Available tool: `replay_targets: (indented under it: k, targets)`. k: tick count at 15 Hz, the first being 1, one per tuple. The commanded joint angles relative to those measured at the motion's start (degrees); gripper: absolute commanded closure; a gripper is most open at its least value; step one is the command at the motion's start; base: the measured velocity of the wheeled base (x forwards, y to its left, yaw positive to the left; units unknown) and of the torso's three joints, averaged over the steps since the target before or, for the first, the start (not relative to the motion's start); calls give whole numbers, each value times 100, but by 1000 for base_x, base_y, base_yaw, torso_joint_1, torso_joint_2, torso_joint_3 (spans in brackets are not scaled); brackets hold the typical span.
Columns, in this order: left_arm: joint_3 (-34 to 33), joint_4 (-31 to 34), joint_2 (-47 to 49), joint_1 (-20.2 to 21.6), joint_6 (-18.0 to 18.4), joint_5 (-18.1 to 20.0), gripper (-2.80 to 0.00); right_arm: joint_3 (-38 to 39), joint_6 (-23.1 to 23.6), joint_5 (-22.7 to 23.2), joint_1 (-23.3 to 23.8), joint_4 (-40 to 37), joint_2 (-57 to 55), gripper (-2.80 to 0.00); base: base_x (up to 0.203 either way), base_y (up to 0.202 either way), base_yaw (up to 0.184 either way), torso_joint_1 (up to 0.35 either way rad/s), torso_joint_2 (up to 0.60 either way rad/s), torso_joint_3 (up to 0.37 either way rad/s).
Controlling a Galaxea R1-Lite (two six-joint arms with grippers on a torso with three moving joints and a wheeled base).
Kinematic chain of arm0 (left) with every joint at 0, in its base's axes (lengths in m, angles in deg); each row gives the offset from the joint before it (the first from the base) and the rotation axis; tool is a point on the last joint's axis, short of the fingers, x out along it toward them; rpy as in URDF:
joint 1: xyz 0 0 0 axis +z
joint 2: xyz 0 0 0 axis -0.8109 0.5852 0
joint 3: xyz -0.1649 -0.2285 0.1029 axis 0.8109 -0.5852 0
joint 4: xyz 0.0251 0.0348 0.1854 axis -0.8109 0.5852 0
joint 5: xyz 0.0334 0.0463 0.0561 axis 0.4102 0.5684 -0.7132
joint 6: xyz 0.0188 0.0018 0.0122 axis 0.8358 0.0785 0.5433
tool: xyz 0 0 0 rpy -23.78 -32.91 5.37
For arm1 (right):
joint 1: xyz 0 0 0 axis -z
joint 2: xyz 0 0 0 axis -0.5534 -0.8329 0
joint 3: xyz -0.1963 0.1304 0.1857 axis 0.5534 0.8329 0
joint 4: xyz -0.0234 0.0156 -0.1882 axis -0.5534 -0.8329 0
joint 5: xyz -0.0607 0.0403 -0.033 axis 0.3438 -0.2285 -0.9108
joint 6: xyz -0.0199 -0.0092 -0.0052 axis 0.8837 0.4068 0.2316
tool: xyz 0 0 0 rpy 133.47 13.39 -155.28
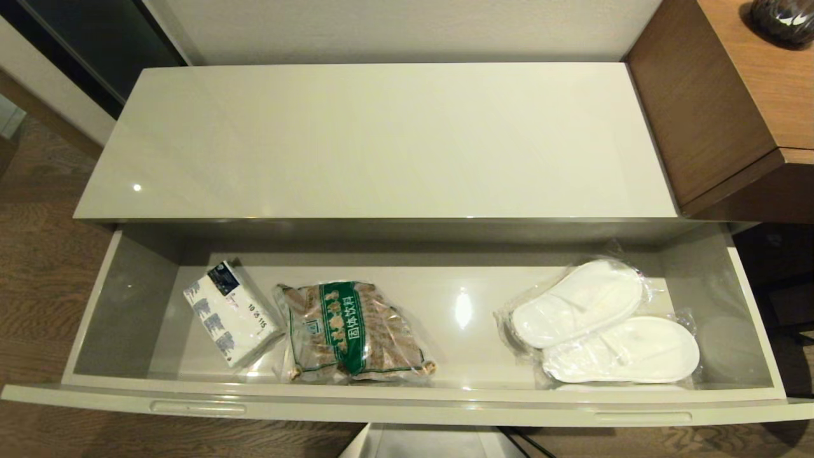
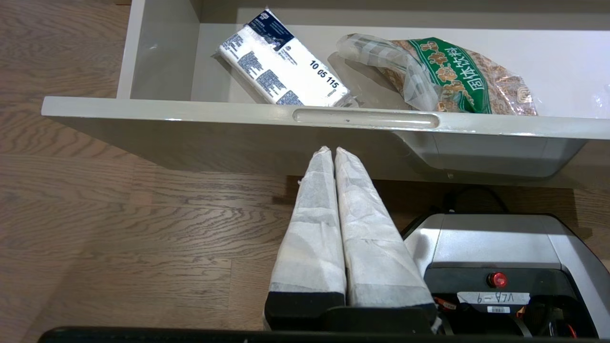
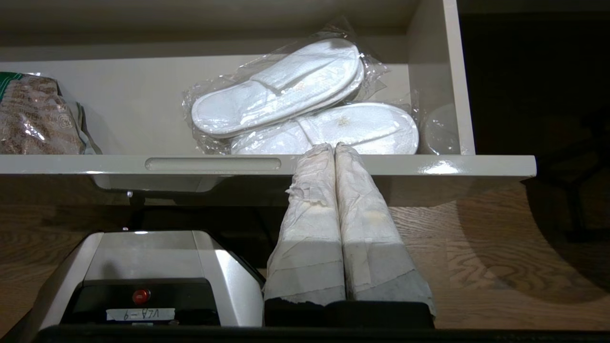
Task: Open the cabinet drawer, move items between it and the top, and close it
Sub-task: Take out the disposable slippers from the drawer
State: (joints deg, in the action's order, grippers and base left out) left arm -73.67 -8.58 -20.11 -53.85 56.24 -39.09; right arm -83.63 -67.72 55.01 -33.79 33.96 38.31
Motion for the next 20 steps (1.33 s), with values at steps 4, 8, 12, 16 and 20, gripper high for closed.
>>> replay_targets:
  k: [4, 8, 12, 16, 20]
  targets:
    - [0, 0, -4, 2, -1, -1, 0, 18, 1, -1, -4, 1, 142, 0, 0, 0, 0, 0, 0, 0]
    - [0, 0, -2, 2, -1, -1, 0, 18, 1, -1, 1, -3, 142, 0, 0, 0, 0, 0, 0, 0]
    - [0, 0, -4, 2, -1, -1, 0, 18, 57, 21, 0, -15, 139, 0, 0, 0, 0, 0, 0, 0]
    - [0, 0, -4, 2, -1, -1, 0, 3, 147, 58, -1, -66, 133, 0, 0, 0, 0, 0, 0, 0]
    - [0, 0, -4, 2, -1, -1, 0, -70, 219, 17, 1, -109, 142, 0, 0, 0, 0, 0, 0, 0]
